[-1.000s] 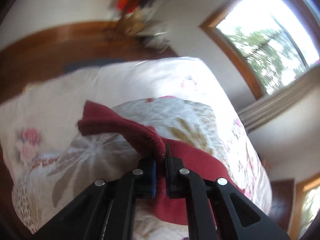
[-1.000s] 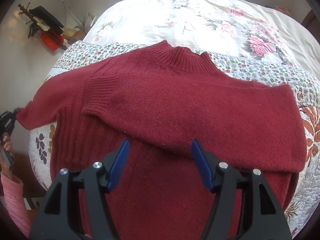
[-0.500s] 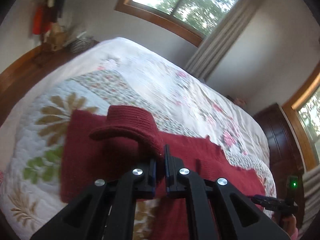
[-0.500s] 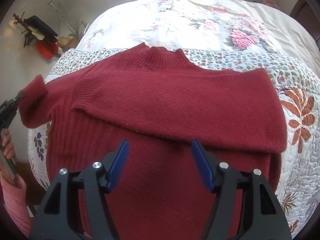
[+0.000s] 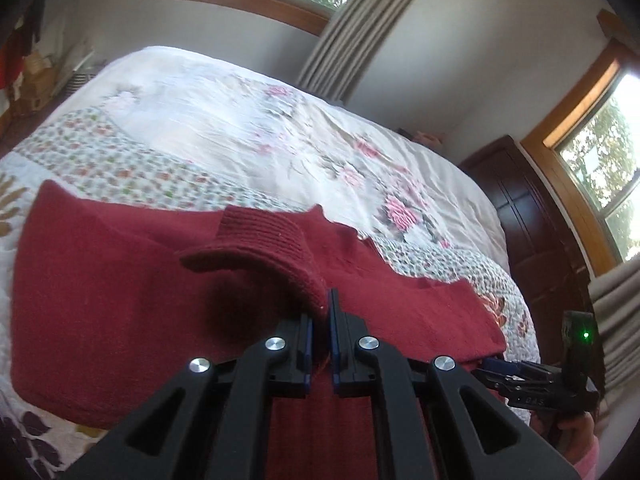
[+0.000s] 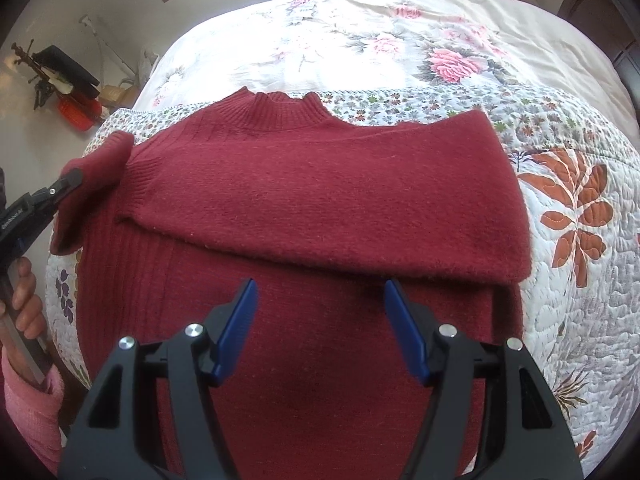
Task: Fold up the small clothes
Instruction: 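Grasp the other sleeve cuff with the left tool and lift it, then fold the held sleeve across the body with the left tool and release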
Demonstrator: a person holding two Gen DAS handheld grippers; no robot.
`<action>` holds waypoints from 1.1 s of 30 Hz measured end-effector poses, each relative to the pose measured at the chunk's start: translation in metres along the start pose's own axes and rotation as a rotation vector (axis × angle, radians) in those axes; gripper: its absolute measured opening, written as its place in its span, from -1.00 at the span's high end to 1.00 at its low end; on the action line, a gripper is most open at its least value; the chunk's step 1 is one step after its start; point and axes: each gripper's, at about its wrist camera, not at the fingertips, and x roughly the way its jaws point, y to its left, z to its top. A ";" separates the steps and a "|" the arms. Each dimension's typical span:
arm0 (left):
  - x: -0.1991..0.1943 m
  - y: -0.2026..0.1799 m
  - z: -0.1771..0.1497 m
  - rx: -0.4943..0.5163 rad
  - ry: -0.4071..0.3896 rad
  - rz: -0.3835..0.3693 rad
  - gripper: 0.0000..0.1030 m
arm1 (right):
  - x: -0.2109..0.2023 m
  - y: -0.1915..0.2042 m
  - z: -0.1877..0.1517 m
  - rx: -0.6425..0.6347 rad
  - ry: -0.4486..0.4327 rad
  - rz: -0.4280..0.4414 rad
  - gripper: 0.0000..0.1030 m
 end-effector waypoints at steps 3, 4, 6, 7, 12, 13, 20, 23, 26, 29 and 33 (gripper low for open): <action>0.023 -0.005 -0.005 0.002 0.053 -0.001 0.87 | -0.001 -0.002 -0.001 0.001 -0.002 0.002 -0.27; 0.032 -0.003 -0.008 -0.003 0.078 0.009 0.87 | -0.001 -0.003 -0.001 0.001 -0.002 0.001 -0.27; 0.048 0.002 -0.015 -0.007 0.123 0.032 0.86 | -0.001 -0.003 -0.003 0.001 0.000 0.002 -0.27; 0.054 0.005 -0.018 -0.007 0.145 0.039 0.86 | 0.000 -0.004 -0.003 0.000 0.003 0.002 -0.28; 0.056 0.008 -0.029 0.016 0.211 0.012 0.57 | 0.003 -0.003 -0.001 -0.009 0.007 -0.004 -0.30; 0.052 0.007 -0.029 0.021 0.216 0.000 0.47 | 0.002 -0.003 0.000 -0.006 0.006 -0.004 -0.30; -0.024 0.032 -0.014 0.051 0.106 0.048 0.12 | -0.003 0.013 0.014 -0.026 -0.007 0.041 -0.30; -0.033 0.065 -0.004 0.022 0.080 0.220 0.12 | 0.000 0.029 0.027 -0.042 -0.001 0.082 -0.30; -0.013 0.100 -0.007 -0.030 0.172 0.329 0.13 | 0.004 0.052 0.041 -0.074 0.004 0.095 -0.30; -0.009 0.115 -0.010 -0.109 0.169 0.255 0.13 | 0.011 0.073 0.054 -0.097 0.022 0.119 -0.30; -0.018 0.108 -0.007 -0.114 0.169 0.241 0.12 | 0.023 0.098 0.071 -0.106 0.058 0.156 -0.32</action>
